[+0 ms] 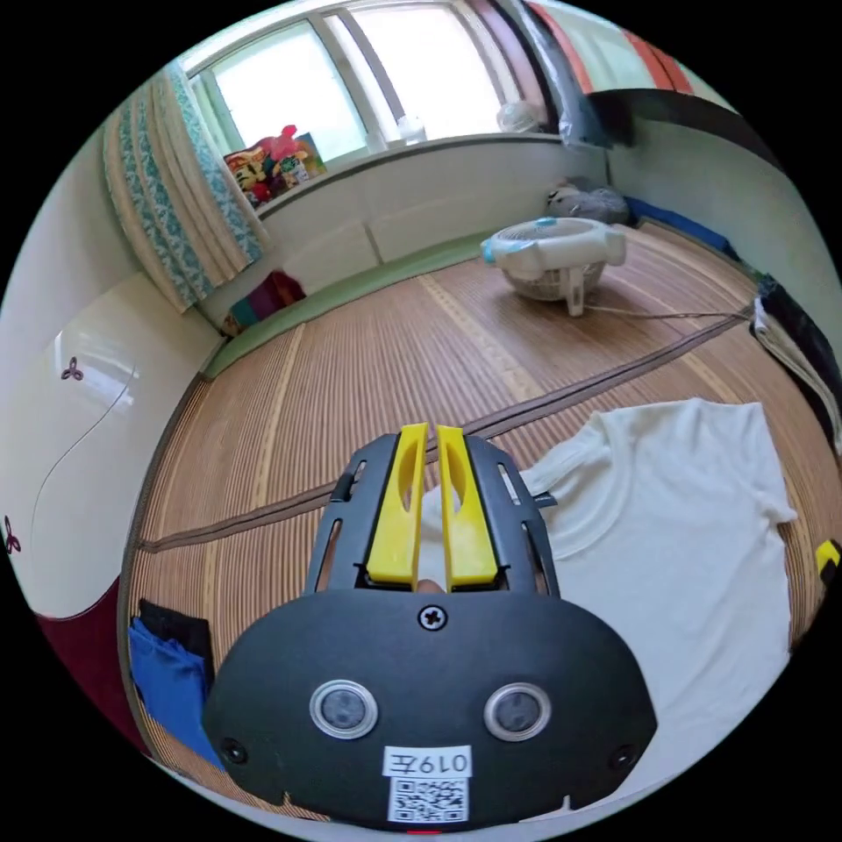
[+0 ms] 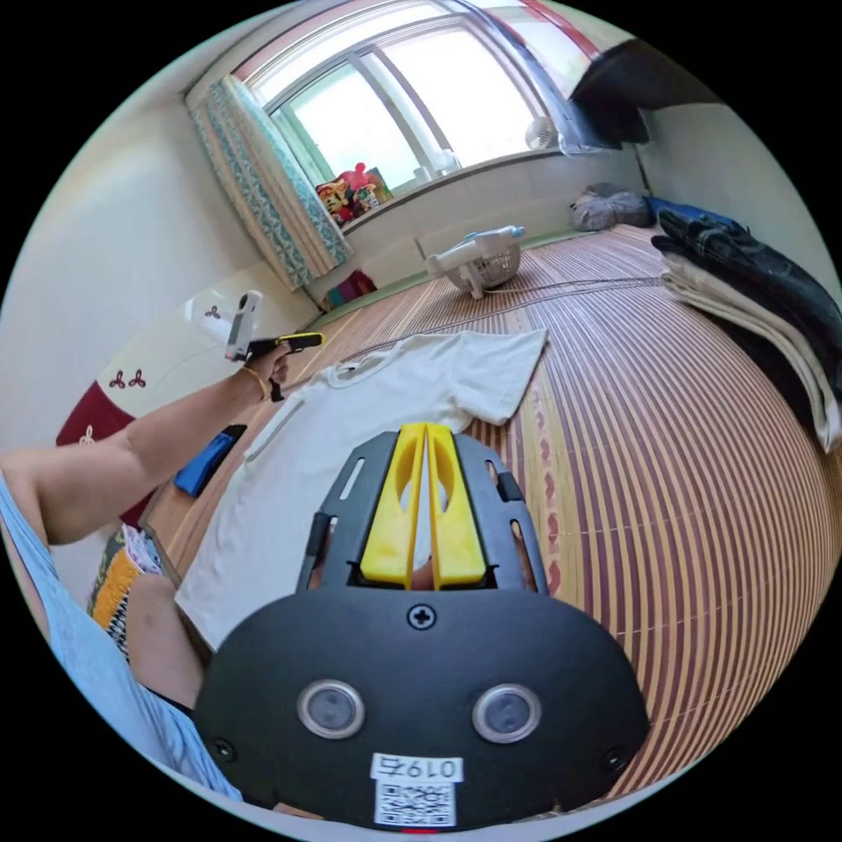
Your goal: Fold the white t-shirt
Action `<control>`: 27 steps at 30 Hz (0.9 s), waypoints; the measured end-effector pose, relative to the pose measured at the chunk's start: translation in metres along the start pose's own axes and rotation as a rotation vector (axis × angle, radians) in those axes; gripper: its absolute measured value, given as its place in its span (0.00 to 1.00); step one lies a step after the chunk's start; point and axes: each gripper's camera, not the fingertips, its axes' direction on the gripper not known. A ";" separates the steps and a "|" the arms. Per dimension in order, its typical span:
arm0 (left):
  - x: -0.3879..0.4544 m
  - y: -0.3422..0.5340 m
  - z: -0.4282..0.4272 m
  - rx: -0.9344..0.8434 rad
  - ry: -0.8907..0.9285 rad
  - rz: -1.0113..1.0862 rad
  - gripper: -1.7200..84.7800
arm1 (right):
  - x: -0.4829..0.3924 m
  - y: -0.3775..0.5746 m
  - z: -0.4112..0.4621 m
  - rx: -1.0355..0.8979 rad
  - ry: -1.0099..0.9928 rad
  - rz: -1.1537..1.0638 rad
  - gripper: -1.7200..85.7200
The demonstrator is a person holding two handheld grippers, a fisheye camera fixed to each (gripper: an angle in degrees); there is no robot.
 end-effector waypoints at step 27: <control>0.106 0.376 -0.303 0.004 0.420 0.087 0.03 | 0.036 -0.071 0.029 -0.394 -0.088 -0.100 0.10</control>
